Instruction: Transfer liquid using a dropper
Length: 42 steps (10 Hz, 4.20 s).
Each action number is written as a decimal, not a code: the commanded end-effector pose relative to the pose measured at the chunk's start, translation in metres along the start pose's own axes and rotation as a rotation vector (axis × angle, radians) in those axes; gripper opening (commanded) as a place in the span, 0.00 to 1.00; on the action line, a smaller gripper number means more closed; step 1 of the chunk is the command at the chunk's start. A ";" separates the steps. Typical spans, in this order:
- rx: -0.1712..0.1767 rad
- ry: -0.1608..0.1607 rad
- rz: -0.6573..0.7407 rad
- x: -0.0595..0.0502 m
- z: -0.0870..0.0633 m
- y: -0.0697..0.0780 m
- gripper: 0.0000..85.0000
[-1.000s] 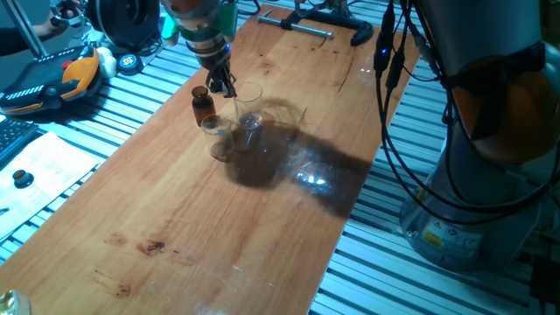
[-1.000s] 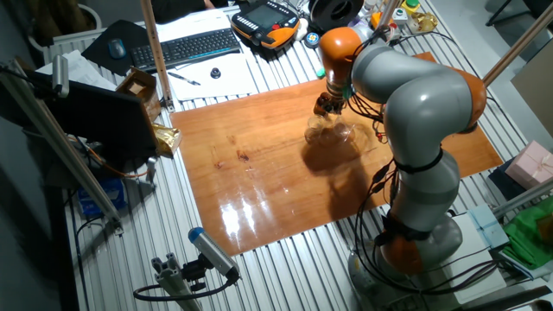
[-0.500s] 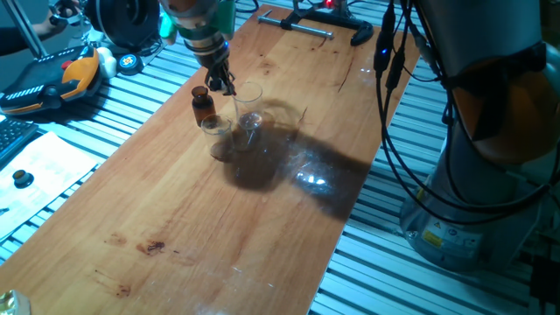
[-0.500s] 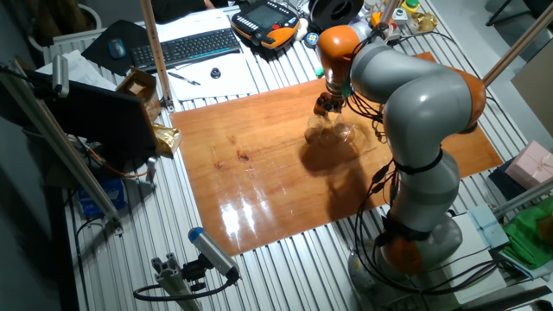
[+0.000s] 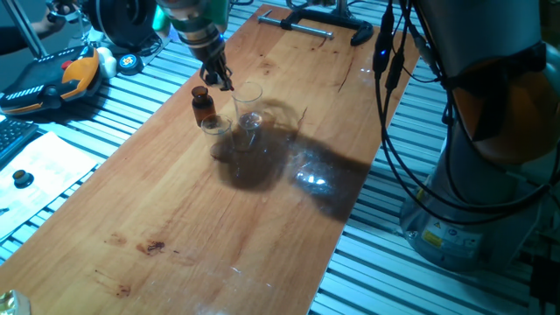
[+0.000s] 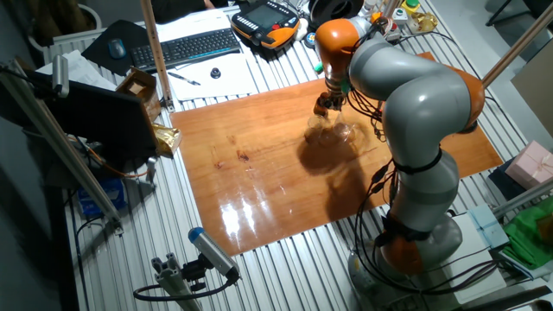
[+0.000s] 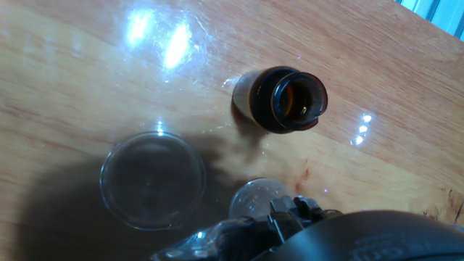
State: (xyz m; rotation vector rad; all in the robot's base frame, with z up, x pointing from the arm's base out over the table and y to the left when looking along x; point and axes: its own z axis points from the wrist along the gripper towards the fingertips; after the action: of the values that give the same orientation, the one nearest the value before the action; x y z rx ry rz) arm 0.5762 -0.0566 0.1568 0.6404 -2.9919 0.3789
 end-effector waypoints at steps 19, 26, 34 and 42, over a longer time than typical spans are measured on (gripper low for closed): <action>-0.088 0.072 0.048 -0.021 -0.055 -0.006 0.01; -0.174 0.105 0.142 -0.033 -0.078 0.005 0.01; -0.231 0.068 0.264 -0.047 -0.096 0.029 0.01; -0.227 0.017 0.281 -0.057 -0.059 0.057 0.01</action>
State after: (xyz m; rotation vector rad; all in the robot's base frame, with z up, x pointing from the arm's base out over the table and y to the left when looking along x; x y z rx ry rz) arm 0.6052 0.0315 0.1948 0.2003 -3.0482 0.0536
